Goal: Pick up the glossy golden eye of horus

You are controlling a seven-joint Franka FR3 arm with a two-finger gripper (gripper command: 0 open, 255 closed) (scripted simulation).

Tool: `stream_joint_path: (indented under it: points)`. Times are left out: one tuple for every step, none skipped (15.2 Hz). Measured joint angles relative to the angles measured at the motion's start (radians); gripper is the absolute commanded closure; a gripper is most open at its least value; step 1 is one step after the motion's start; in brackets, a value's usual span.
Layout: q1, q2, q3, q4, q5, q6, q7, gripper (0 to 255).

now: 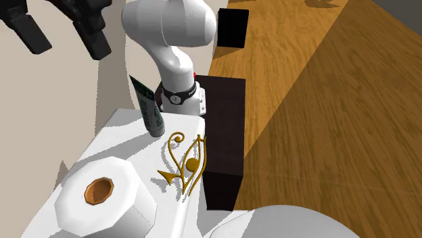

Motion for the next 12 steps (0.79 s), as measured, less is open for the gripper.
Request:
stream_joint_path:
  points:
    - [0.0,0.0,0.0,0.0,0.0,0.0,0.0,0]
    - [0.001,-0.005,0.009,-0.017,0.003,0.014,0.01,0]
    - [0.003,-0.014,0.021,-0.041,0.007,0.03,0.024,0]
    - [0.006,-0.018,0.039,-0.069,0.014,0.057,0.043,0]
    - [0.009,-0.028,0.055,-0.108,0.019,0.088,0.06,0]
    - [0.011,-0.039,0.07,-0.136,0.024,0.109,0.077,0]
    - [0.014,-0.043,0.086,-0.169,0.03,0.14,0.094,0]
    - [0.019,-0.054,0.105,-0.203,0.038,0.166,0.114,0]
    - [0.024,-0.073,0.122,-0.243,0.046,0.191,0.133,0]
    - [0.03,-0.072,0.145,-0.27,0.056,0.221,0.156,0]
    - [0.036,-0.072,0.164,-0.3,0.065,0.253,0.176,0]
    - [0.043,-0.071,0.186,-0.324,0.075,0.281,0.199,0]
